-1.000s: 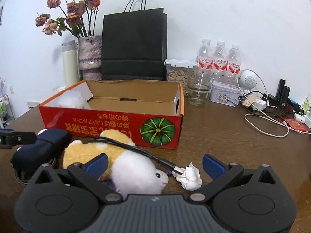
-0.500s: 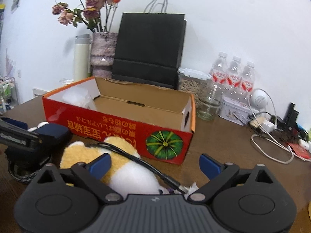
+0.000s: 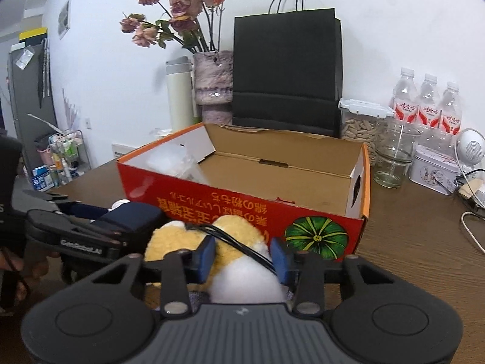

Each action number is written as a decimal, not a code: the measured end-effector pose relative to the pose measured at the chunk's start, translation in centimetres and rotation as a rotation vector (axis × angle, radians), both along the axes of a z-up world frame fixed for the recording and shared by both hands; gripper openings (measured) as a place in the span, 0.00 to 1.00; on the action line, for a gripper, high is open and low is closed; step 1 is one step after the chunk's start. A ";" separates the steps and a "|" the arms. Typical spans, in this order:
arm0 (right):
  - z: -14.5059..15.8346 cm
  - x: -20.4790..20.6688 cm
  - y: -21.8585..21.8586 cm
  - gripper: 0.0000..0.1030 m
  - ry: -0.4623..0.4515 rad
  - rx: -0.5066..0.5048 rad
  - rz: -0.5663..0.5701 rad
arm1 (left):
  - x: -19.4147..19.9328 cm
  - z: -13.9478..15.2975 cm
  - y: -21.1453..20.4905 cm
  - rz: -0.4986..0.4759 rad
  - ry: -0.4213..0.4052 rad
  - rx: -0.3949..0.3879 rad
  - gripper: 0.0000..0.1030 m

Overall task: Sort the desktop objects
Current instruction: 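Grasp the navy zip case with the left tool while the right tool grasps a cable, then carry the navy case and cable into the cardboard box and release them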

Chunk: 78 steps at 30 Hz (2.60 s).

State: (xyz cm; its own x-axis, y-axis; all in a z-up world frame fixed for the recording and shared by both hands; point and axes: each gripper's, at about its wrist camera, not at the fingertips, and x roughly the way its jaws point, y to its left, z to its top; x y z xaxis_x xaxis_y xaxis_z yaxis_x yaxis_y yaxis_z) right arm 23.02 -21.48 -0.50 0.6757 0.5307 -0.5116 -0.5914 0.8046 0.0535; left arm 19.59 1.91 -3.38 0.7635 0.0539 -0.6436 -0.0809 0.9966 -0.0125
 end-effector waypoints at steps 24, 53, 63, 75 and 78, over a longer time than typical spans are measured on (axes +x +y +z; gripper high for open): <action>0.6 -2.0 -0.8 0.13 0.015 0.099 -0.004 | -1.8 0.2 -0.4 -0.060 -0.017 -0.017 0.73; 3.2 -5.0 -0.8 0.04 -0.135 0.165 -0.066 | -4.5 3.0 -0.3 -0.045 -0.165 -0.088 0.64; 6.5 -5.1 -1.2 0.04 -0.230 0.218 -0.096 | -5.5 8.0 -0.4 -0.077 -0.310 -0.086 0.64; 9.2 -0.7 0.5 0.04 -0.289 0.237 -0.134 | -1.3 10.6 0.3 -0.057 -0.379 -0.110 0.64; 9.0 1.0 1.2 0.04 -0.291 0.237 -0.147 | 0.3 10.5 0.7 -0.044 -0.388 -0.117 0.64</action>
